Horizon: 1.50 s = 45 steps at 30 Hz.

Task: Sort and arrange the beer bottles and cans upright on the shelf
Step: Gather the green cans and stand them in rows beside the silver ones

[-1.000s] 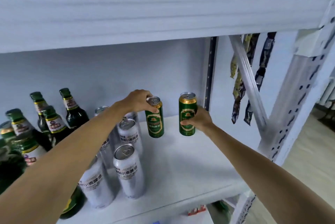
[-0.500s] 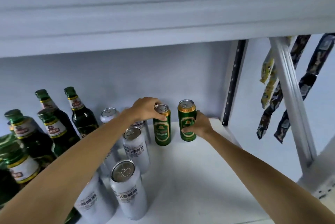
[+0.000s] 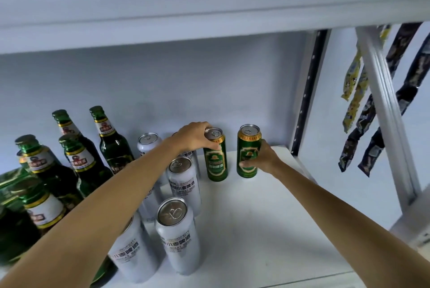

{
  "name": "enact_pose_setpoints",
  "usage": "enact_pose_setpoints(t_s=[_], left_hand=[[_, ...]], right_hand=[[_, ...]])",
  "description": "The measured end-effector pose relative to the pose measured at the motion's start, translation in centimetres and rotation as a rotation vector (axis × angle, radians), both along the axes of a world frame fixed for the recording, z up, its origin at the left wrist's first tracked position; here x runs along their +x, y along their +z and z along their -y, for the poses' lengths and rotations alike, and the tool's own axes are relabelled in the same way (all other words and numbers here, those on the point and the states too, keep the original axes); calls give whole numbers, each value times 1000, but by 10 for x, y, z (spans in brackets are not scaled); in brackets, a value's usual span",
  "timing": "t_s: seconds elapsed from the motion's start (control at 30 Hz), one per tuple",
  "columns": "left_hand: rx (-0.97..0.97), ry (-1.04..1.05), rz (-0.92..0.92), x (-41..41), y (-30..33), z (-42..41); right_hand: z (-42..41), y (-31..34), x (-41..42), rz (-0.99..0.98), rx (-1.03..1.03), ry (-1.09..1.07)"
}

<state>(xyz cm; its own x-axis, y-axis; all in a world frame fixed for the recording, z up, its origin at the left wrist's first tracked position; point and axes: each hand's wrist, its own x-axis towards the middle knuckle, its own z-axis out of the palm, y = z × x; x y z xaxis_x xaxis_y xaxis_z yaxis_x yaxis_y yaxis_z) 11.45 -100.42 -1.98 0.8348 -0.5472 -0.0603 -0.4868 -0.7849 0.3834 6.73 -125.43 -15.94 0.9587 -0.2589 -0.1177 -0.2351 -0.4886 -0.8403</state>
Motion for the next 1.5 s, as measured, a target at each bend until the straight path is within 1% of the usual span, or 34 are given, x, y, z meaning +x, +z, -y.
enact_pose_setpoints(t_s=[0.07,0.13,0.17,0.23,0.3,0.4,0.6,0.77,0.9,1.0,1.1,1.2,1.37,1.5], left_hand=[[19,-20,-29,-5,6,-2],[5,-47,3,-11,17,-4],[-4,-64,54,-15,23,-7],[-24,-108,192,-28,36,-14],[-33,-148,279,-43,47,-24],[-18,-182,293,-72,58,-43],[53,-166,290,-142,65,-97],[114,-248,226,-214,65,-156],[81,-235,166,-259,63,-216],[95,-209,179,-277,64,-260],[87,-167,197,-287,68,-314],[120,-127,197,-286,70,-382],[120,-23,213,-265,73,-492],[118,17,183,-250,71,-564]], right_hand=[[-1,13,-11,-16,-31,13],[-19,53,-42,-50,-110,-30],[-32,74,-61,-83,-178,-42],[-41,94,-81,-138,-313,-47],[-47,107,-96,-161,-413,-34],[-60,124,-123,-157,-527,6],[-105,154,-192,-85,-701,82],[-168,165,-253,-57,-754,160],[-229,175,-287,14,-752,223],[-272,182,-301,62,-758,248],[-324,189,-306,92,-751,271],[-388,192,-302,90,-752,297],[-498,189,-282,86,-710,325],[-570,179,-257,32,-701,335]])
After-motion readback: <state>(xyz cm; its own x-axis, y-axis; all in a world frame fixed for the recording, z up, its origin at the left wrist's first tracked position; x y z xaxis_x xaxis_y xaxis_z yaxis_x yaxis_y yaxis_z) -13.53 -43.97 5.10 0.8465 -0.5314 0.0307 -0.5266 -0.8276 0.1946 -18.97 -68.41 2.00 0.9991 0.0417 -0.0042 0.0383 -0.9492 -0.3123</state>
